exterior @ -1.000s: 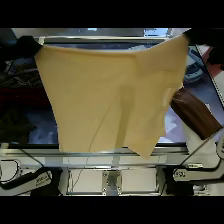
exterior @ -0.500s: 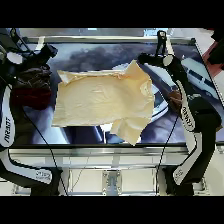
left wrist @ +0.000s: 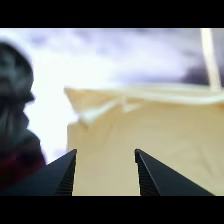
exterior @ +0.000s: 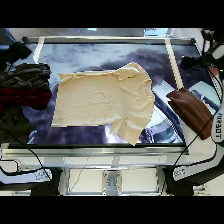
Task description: Fold the shirts.
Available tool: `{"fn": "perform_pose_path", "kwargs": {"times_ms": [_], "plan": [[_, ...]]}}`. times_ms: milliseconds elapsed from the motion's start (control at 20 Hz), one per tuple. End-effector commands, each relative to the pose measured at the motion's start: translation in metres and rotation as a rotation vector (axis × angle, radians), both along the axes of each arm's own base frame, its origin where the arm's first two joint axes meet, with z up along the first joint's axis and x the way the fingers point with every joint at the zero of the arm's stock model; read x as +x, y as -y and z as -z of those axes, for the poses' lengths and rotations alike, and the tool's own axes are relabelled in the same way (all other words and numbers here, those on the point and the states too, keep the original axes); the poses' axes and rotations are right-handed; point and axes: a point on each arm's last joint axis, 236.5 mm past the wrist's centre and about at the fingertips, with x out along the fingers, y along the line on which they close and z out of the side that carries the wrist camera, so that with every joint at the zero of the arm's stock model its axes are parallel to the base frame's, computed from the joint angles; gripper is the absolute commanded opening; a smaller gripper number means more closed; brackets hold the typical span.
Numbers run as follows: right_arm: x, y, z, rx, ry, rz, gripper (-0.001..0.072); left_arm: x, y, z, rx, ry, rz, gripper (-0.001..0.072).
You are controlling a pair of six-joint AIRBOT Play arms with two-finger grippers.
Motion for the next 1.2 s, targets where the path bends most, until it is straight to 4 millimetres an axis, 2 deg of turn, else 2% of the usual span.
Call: {"fn": "perform_pose_path", "kwargs": {"times_ms": [0,100,150,200,300,350,400,450,600,750,850,1000,1150], "plan": [[-0.082,-0.020,0.031,0.240,-0.166,-0.069,0.0354,-0.068,-0.001,0.056,-0.076,-0.198,0.002,0.0395],[-0.113,-0.048,0.072,0.341,-0.228,-0.076,0.0328,-0.092,0.017,0.104,-0.158,-0.217,-0.047,0.0395],[-0.122,-0.064,0.093,0.417,-0.239,-0.044,0.0330,-0.105,0.023,0.128,-0.184,-0.220,-0.076,0.0395],[-0.126,-0.081,0.105,0.516,-0.241,-0.011,0.0334,-0.115,0.024,0.148,-0.197,-0.224,-0.118,0.0395],[-0.137,-0.111,0.124,0.686,-0.266,0.051,0.0360,-0.131,0.040,0.175,-0.273,-0.277,-0.132,0.0395],[-0.146,-0.124,0.134,0.732,-0.298,0.066,0.0426,-0.137,0.048,0.181,-0.307,-0.301,-0.126,0.0396],[-0.157,-0.135,0.145,0.752,-0.335,0.074,0.0485,-0.139,0.051,0.183,-0.321,-0.309,-0.124,0.0396],[-0.166,-0.145,0.156,0.764,-0.368,0.080,0.0507,-0.137,0.051,0.182,-0.325,-0.303,-0.127,0.0396],[-0.185,-0.178,0.182,0.809,-0.419,0.124,0.0506,-0.130,0.059,0.172,-0.392,-0.272,-0.134,0.0396],[-0.199,-0.190,0.209,0.796,-0.467,0.229,0.0506,-0.128,0.065,0.167,-0.432,-0.265,-0.129,0.0396],[-0.200,-0.192,0.213,0.797,-0.468,0.250,0.0506,-0.131,0.069,0.168,-0.440,-0.280,-0.115,0.0396],[-0.183,-0.190,0.207,0.842,-0.413,0.312,0.0506,-0.133,0.070,0.168,-0.443,-0.287,-0.109,0.0396],[-0.178,-0.191,0.202,0.852,-0.390,0.290,0.0506,-0.136,0.074,0.168,-0.449,-0.300,-0.097,0.0396]]}}
